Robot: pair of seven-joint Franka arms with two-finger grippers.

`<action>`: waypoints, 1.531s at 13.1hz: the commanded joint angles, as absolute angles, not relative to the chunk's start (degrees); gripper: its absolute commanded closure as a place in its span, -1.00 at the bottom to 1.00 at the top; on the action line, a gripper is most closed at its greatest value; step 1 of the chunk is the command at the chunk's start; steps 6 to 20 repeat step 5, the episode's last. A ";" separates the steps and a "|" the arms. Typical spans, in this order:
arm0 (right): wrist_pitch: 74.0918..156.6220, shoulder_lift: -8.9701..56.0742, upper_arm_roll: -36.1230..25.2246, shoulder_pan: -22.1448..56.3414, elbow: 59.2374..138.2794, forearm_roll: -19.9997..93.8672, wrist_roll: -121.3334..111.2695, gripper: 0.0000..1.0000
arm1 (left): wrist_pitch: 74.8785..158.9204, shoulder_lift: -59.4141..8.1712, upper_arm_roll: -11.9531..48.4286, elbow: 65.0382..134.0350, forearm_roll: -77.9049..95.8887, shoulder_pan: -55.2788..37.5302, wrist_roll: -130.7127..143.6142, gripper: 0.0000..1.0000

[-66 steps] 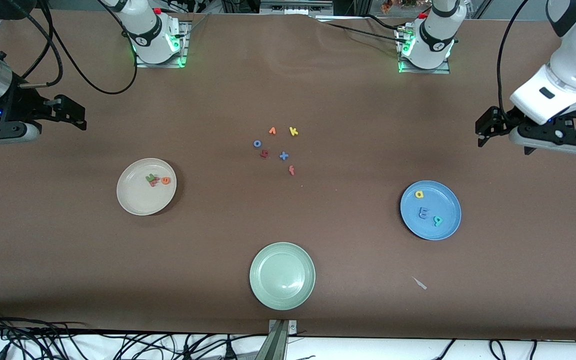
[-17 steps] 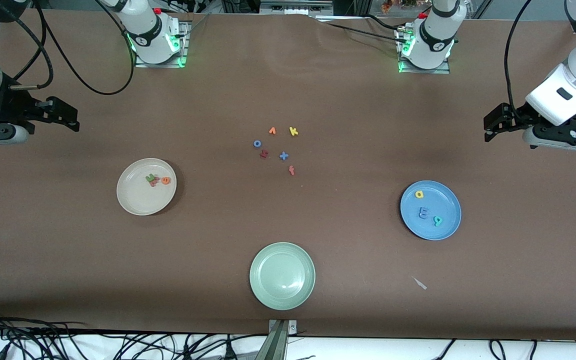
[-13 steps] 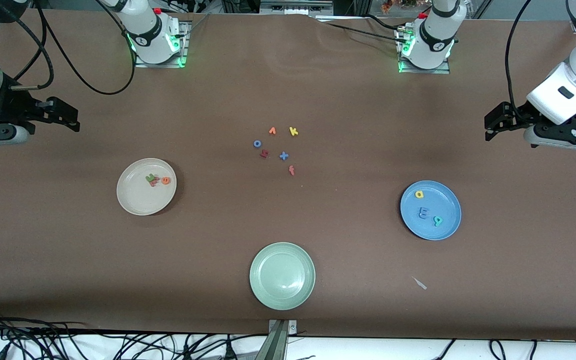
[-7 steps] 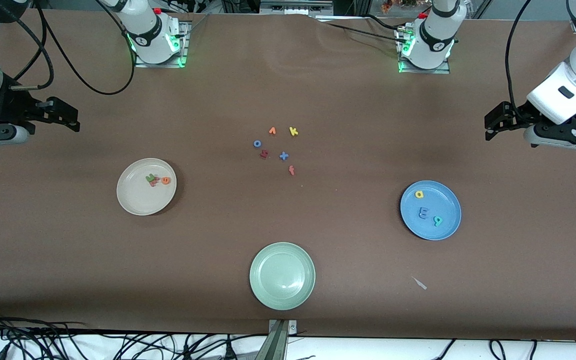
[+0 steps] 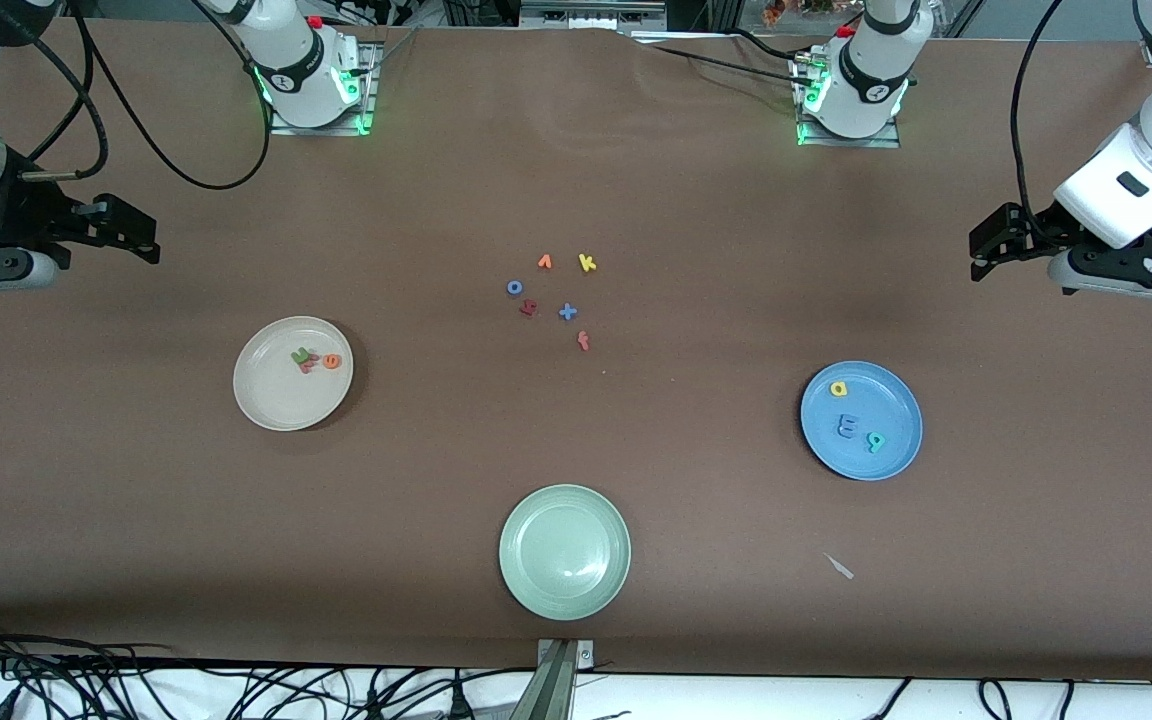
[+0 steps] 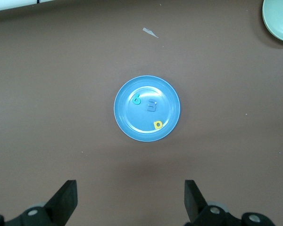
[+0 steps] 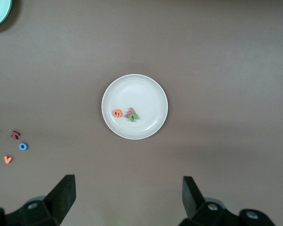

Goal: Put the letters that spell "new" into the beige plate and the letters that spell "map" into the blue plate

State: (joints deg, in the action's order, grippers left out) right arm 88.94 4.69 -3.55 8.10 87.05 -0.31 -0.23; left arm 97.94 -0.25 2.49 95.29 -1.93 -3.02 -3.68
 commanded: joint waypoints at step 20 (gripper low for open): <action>88.24 5.36 -3.25 7.82 85.43 -0.18 0.09 -1.00 | 96.16 -0.79 2.37 93.43 -0.35 -2.37 -5.01 -1.00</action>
